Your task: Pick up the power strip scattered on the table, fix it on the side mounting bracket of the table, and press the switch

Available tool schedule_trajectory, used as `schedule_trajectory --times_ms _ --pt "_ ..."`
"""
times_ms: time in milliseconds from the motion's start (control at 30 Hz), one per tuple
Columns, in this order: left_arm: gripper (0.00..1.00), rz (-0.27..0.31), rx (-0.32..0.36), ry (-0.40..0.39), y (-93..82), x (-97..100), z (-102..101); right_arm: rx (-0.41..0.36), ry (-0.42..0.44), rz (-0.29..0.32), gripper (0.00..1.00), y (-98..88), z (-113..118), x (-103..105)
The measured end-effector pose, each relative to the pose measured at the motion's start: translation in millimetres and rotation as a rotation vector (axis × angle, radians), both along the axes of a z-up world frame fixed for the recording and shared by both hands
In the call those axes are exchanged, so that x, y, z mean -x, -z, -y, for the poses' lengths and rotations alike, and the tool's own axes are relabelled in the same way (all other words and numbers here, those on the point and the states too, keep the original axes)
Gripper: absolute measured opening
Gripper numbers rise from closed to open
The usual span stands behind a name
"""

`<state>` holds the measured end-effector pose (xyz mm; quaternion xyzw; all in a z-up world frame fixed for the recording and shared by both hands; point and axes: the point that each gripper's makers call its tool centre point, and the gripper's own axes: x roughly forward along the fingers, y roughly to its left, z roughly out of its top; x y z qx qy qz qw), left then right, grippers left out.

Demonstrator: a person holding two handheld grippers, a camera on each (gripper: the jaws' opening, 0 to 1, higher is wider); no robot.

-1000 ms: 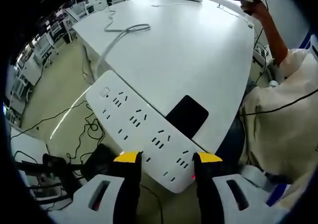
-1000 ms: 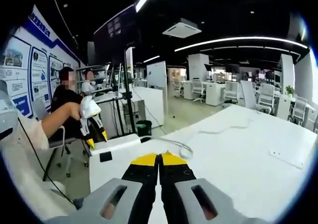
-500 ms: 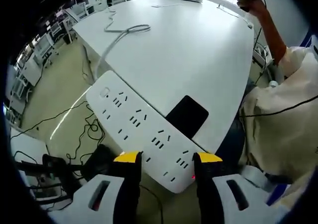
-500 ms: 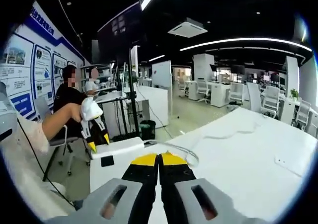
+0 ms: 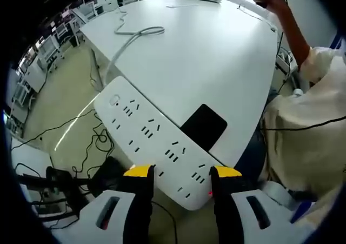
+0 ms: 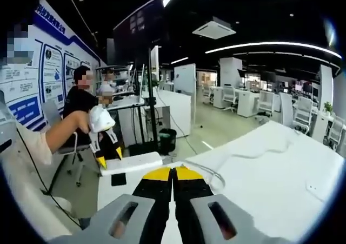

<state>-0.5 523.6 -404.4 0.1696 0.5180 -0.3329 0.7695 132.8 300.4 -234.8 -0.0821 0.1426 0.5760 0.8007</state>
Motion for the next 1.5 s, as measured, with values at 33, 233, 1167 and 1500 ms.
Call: schedule_trajectory --times_ms 33,233,1167,1500 --pt "0.47 -0.001 -0.001 0.0 0.0 0.0 0 0.006 -0.006 -0.001 0.0 0.6 -3 0" --pt "0.47 -0.004 -0.002 -0.003 -0.1 -0.2 0 0.03 -0.03 0.001 0.0 2.2 -17 -3" --pt "0.47 0.002 -0.003 -0.011 -2.8 5.5 7 0.137 -0.177 0.013 0.0 12.4 -98 -4" --pt "0.47 0.013 0.011 -0.014 -3.7 10.2 9 0.171 -0.21 0.014 0.0 11.5 -120 -8"
